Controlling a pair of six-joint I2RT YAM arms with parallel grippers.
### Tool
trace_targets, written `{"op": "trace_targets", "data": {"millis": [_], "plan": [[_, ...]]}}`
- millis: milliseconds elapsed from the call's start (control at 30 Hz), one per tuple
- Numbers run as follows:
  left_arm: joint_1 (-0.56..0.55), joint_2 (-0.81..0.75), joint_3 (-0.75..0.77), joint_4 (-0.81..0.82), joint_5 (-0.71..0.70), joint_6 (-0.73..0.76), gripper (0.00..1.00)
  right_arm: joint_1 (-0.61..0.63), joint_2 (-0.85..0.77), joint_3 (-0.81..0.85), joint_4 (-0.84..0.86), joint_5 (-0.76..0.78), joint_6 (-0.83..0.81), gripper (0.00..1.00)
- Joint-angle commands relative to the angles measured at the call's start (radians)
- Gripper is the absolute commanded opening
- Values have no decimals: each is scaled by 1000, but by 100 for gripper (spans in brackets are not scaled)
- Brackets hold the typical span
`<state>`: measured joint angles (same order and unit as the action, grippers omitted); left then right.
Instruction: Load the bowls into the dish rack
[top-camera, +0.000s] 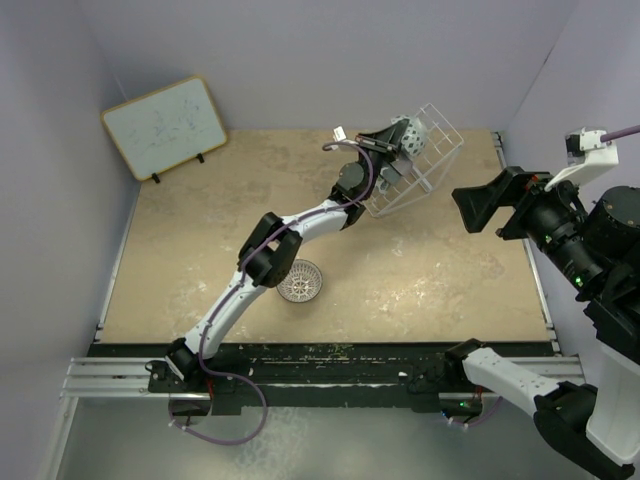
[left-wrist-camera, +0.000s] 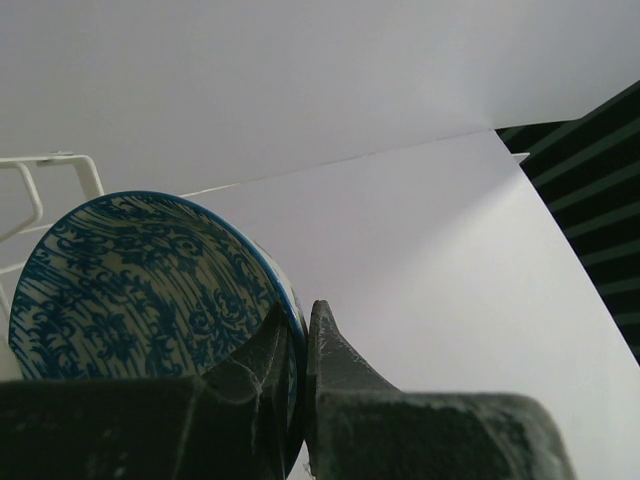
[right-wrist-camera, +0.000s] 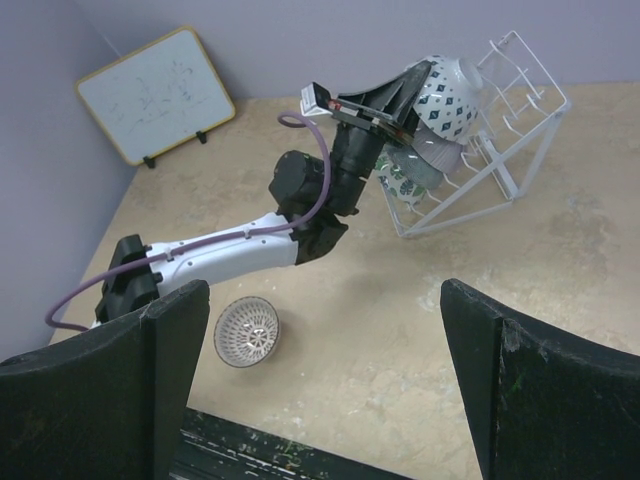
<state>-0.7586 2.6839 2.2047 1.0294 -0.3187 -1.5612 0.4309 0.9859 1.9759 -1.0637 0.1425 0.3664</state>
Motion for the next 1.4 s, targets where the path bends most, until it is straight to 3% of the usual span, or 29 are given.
{"op": "trace_targets", "data": {"millis": [0, 433, 733, 1167, 1367], "plan": [[7, 11, 75, 63, 0, -38, 0, -4, 4, -4, 33, 0, -21, 100], [18, -6, 23, 17, 23, -45, 0, -4, 5, -16, 37, -1, -22, 100], [26, -26, -38, -4, 14, -59, 12, -4, 2, -37, 42, -8, -23, 100], [44, -100, -50, -169, 36, -14, 14, -4, -1, -44, 44, -9, -24, 100], [51, -118, -54, -218, 47, -13, 23, -4, -1, -46, 45, -9, -25, 100]]}}
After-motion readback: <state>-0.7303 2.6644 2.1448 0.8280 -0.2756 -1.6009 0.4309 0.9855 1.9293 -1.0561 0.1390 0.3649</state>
